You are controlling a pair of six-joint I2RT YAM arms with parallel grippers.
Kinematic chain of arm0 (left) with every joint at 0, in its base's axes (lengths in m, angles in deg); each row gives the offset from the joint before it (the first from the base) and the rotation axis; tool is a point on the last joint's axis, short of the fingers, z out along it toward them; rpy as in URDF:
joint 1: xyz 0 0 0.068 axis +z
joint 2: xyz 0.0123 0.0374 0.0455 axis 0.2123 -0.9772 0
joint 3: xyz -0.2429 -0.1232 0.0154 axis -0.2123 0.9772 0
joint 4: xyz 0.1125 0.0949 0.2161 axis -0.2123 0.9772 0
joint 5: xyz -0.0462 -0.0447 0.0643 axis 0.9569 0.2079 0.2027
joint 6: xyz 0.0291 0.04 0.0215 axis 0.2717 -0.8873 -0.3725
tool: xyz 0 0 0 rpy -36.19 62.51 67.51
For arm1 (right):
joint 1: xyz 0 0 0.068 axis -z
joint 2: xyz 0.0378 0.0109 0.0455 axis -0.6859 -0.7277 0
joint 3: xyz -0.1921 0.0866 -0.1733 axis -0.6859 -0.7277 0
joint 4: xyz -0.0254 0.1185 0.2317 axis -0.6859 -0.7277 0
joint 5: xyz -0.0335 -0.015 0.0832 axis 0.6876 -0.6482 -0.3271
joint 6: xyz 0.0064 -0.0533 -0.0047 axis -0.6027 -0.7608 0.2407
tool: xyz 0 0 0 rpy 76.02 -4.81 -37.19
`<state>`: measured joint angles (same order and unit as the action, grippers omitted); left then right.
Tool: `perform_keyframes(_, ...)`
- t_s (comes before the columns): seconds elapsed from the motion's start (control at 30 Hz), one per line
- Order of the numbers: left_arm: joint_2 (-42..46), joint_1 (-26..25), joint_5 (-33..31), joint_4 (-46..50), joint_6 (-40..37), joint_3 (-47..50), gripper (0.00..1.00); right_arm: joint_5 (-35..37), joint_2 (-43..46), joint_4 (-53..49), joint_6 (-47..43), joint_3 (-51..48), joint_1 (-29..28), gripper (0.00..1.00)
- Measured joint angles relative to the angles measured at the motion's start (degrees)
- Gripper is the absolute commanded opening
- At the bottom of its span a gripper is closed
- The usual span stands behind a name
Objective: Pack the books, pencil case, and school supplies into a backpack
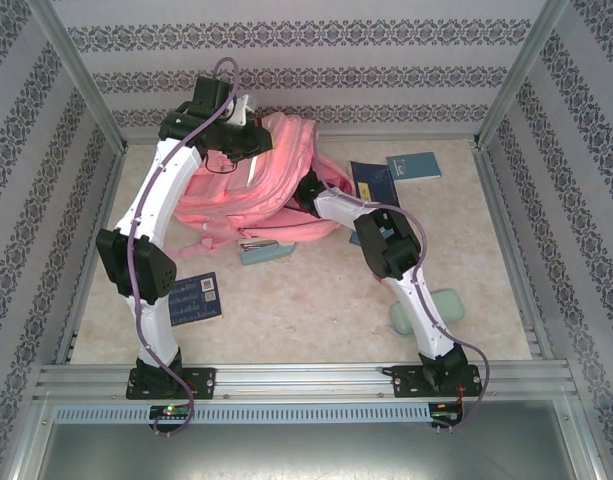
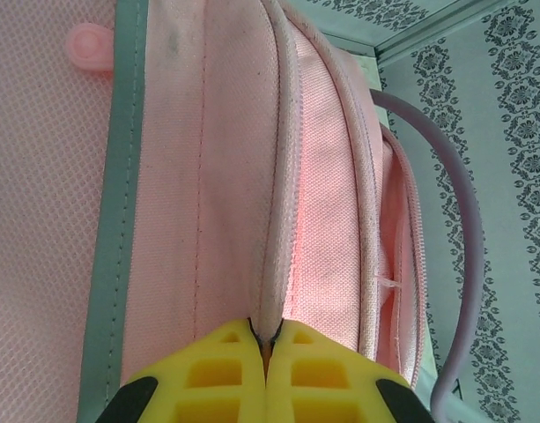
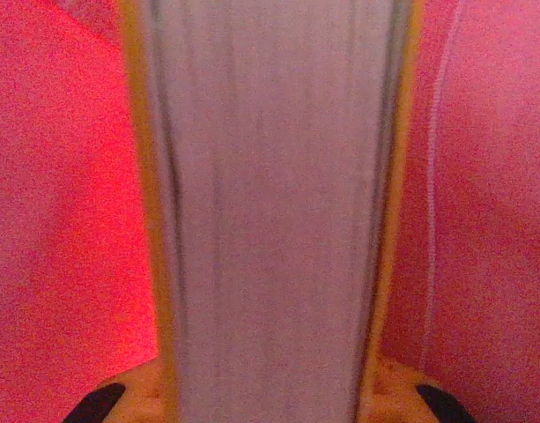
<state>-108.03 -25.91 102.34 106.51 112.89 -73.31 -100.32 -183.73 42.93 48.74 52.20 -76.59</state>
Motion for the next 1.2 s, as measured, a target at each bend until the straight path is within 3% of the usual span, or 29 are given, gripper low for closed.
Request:
perform_keyframes(0.2, 0.0, -0.1, 0.9, -1.6, 0.3, 0.5, 0.00, 2.2, -3.3, -11.6, -3.4, 10.4, -0.6, 0.40)
perform_keyframes(0.3, 0.0, -0.2, 0.8, -1.8, 0.1, 0.5, 0.00, 2.4, -3.3, -14.5, -5.5, 11.1, -0.6, 0.51)
perform_keyframes(0.43, 0.0, -0.3, 0.0, -1.7, -0.5, 0.7, 0.00, 2.7, -2.4, -16.7, -7.6, 9.8, -0.5, 0.59)
perform_keyframes(0.5, 0.1, -0.3, -0.3, -1.6, -0.7, 1.0, 0.00, 2.7, -0.7, -17.3, -8.4, 7.4, -0.2, 0.71)
perform_keyframes(0.67, 0.9, -0.2, -0.4, -2.0, -1.4, 2.2, 0.00, 2.6, 5.6, -19.3, -11.2, 0.5, 0.7, 0.80)
perform_keyframes(0.93, 2.0, -0.1, -0.2, -2.2, -1.4, 3.1, 0.00, 2.7, 13.3, -20.0, -14.2, -8.6, 2.0, 0.63)
perform_keyframes(1.03, 2.0, -0.1, 0.0, -2.5, -1.4, 3.2, 0.00, 2.5, 13.9, -19.8, -14.9, -9.5, 2.1, 0.48)
perform_keyframes(1.13, 2.0, -0.1, 0.2, -2.5, -1.4, 3.4, 0.00, 2.2, 13.9, -19.3, -15.0, -9.9, 2.0, 0.21)
perform_keyframes(1.2, 2.0, -0.1, 0.3, -2.5, -1.4, 3.5, 0.00, 2.0, 13.9, -19.1, -15.2, -10.0, 2.0, 0.12)
